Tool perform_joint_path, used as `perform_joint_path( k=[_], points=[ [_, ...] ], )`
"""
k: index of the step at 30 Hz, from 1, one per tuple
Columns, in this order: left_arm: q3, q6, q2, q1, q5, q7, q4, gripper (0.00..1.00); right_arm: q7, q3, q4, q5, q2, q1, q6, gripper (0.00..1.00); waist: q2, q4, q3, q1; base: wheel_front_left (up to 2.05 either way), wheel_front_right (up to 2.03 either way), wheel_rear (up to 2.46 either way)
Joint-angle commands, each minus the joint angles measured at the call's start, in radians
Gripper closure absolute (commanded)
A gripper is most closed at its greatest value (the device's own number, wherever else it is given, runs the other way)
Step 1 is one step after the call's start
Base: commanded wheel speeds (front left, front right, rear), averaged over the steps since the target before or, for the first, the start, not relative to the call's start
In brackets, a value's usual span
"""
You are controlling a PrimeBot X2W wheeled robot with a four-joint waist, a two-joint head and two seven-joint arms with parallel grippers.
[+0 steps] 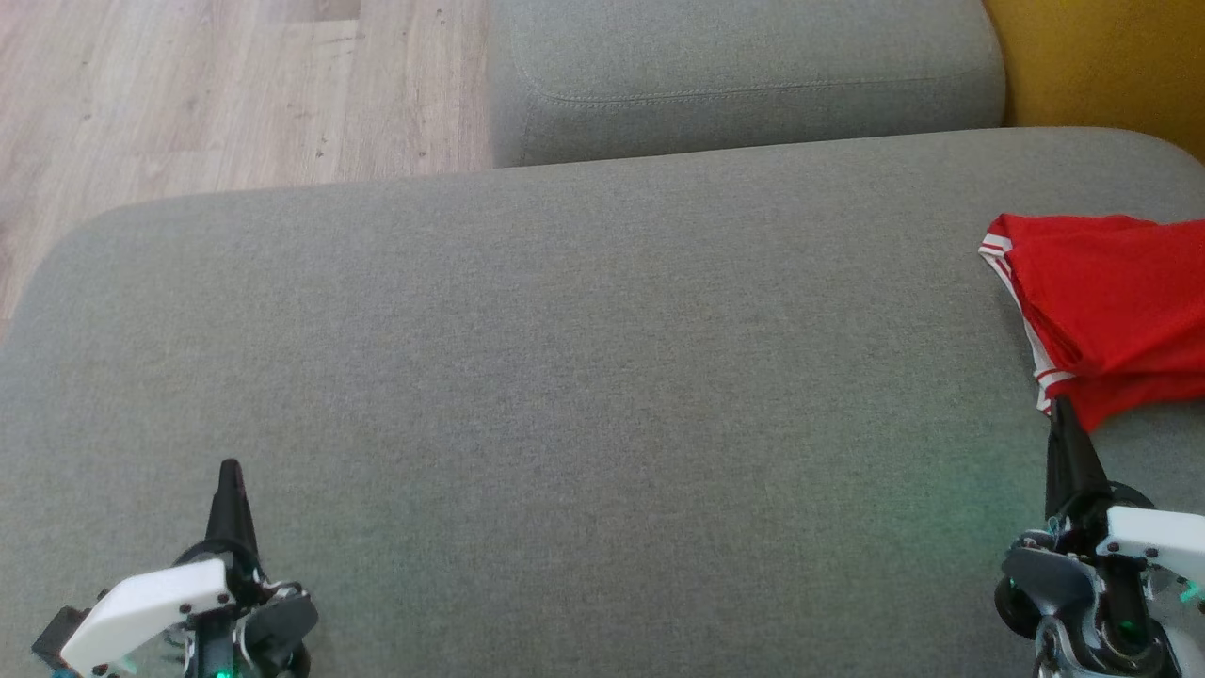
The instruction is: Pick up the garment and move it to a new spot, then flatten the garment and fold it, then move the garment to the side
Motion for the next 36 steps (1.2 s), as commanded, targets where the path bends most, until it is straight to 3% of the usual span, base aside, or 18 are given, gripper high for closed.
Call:
perform_joint_path(
  k=[1, 36],
  points=[
    [0.035, -0.007, 0.007, -0.050, 0.013, 0.006, -0.028, 1.00, 0.005, 0.017, -0.031, -0.008, -0.007, -0.051, -0.001, 1.00, 0.0000, 0.000, 0.000, 0.0000, 0.00, 0.00, 0.00],
    [0.041, -0.007, 0.003, -0.051, 0.018, 0.011, -0.028, 1.00, 0.009, 0.012, -0.031, -0.012, -0.003, -0.051, -0.001, 1.00, 0.0000, 0.000, 0.000, 0.0000, 0.00, 0.00, 0.00]
  ],
)
